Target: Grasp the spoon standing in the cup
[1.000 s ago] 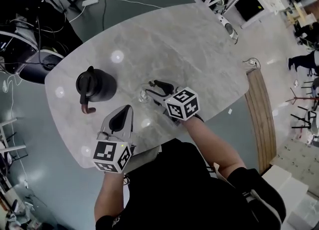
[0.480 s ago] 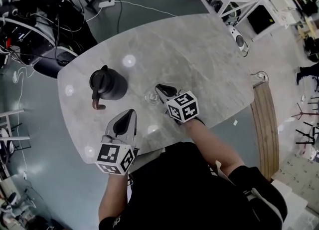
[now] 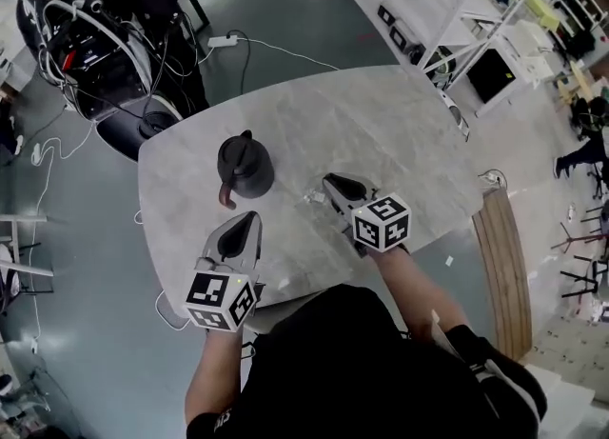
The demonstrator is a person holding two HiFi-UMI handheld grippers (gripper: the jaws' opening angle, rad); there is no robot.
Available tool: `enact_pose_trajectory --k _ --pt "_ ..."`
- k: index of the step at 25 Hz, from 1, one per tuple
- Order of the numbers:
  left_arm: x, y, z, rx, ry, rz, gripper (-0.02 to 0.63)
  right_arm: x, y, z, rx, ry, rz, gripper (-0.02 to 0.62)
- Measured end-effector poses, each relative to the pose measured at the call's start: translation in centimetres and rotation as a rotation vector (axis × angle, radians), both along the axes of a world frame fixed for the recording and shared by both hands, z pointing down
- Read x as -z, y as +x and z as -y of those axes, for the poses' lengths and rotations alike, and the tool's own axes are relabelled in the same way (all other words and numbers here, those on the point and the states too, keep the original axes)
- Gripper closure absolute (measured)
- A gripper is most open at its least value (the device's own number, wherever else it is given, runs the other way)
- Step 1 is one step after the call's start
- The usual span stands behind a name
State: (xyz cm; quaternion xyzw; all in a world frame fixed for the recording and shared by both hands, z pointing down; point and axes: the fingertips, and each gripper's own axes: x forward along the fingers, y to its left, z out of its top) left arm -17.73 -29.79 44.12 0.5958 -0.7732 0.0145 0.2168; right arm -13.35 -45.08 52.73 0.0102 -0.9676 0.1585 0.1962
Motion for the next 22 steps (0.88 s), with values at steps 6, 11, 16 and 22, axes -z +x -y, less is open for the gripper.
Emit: enact_pose_trajectory --k 6,11,16,22 --pt "1.6 -1.5 -2.8 -0.018 0.061 0.014 0.597 6.3 -1.5 -2.6 0.011 0.106 0.072 0.558" --pt "3.1 -3.3 -5.2 -0.028 0.091 0.042 0.597 12.0 -2.0 -5.8 0.052 0.106 0.155 0.558" --pt "4.9 -5.4 -5.9 0.015 0.126 0.067 0.597 16.6 -0.8 -6.0 0.042 0.137 0.233 0.558" --pt "7.3 -7.3 -6.7 0.077 0.17 0.103 0.597 23.4 0.5 -7.5 0.088 0.196 0.386 0.56"
